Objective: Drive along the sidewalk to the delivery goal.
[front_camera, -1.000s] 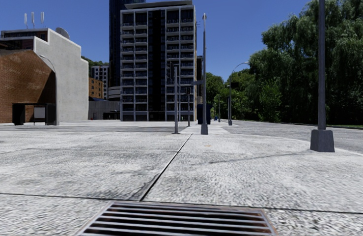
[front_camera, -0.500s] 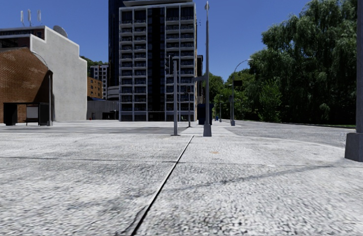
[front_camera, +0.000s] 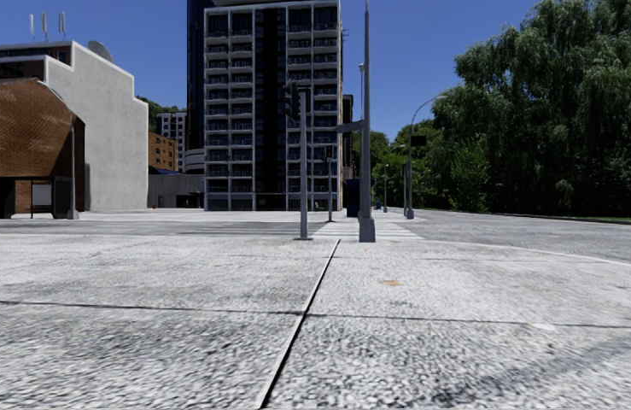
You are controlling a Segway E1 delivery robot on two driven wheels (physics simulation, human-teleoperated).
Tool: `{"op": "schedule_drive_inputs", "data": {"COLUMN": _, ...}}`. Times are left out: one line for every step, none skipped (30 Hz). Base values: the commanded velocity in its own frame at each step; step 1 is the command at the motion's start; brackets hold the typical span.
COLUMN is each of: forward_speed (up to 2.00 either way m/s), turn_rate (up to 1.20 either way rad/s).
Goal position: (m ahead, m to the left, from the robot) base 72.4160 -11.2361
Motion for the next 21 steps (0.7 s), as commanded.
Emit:
{"op": "schedule_drive_inputs", "data": {"forward_speed": 2.0, "turn_rate": 0.0}}
{"op": "schedule_drive_inputs", "data": {"forward_speed": 2.0, "turn_rate": 0.0}}
{"op": "schedule_drive_inputs", "data": {"forward_speed": 2.0, "turn_rate": 0.0}}
{"op": "schedule_drive_inputs", "data": {"forward_speed": 2.0, "turn_rate": 0.0}}
{"op": "schedule_drive_inputs", "data": {"forward_speed": 2.0, "turn_rate": 0.0}}
{"op": "schedule_drive_inputs", "data": {"forward_speed": 2.0, "turn_rate": 0.0}}
{"op": "schedule_drive_inputs", "data": {"forward_speed": 2.0, "turn_rate": 0.0}}
{"op": "schedule_drive_inputs", "data": {"forward_speed": 2.0, "turn_rate": 0.0}}
{"op": "schedule_drive_inputs", "data": {"forward_speed": 2.0, "turn_rate": 0.0}}
{"op": "schedule_drive_inputs", "data": {"forward_speed": 2.0, "turn_rate": 0.0}}
{"op": "schedule_drive_inputs", "data": {"forward_speed": 2.0, "turn_rate": 0.0}}
{"op": "schedule_drive_inputs", "data": {"forward_speed": 2.0, "turn_rate": 0.0}}
{"op": "schedule_drive_inputs", "data": {"forward_speed": 2.0, "turn_rate": 0.0}}
{"op": "schedule_drive_inputs", "data": {"forward_speed": 2.0, "turn_rate": 0.0}}
{"op": "schedule_drive_inputs", "data": {"forward_speed": 2.0, "turn_rate": 0.0}}
{"op": "schedule_drive_inputs", "data": {"forward_speed": 2.0, "turn_rate": 0.0}}
{"op": "schedule_drive_inputs", "data": {"forward_speed": 2.0, "turn_rate": 0.0}}
{"op": "schedule_drive_inputs", "data": {"forward_speed": 2.0, "turn_rate": 0.0}}
{"op": "schedule_drive_inputs", "data": {"forward_speed": 2.0, "turn_rate": 0.0}}
{"op": "schedule_drive_inputs", "data": {"forward_speed": 2.0, "turn_rate": 0.0}}
{"op": "schedule_drive_inputs", "data": {"forward_speed": 2.0, "turn_rate": 0.0}}
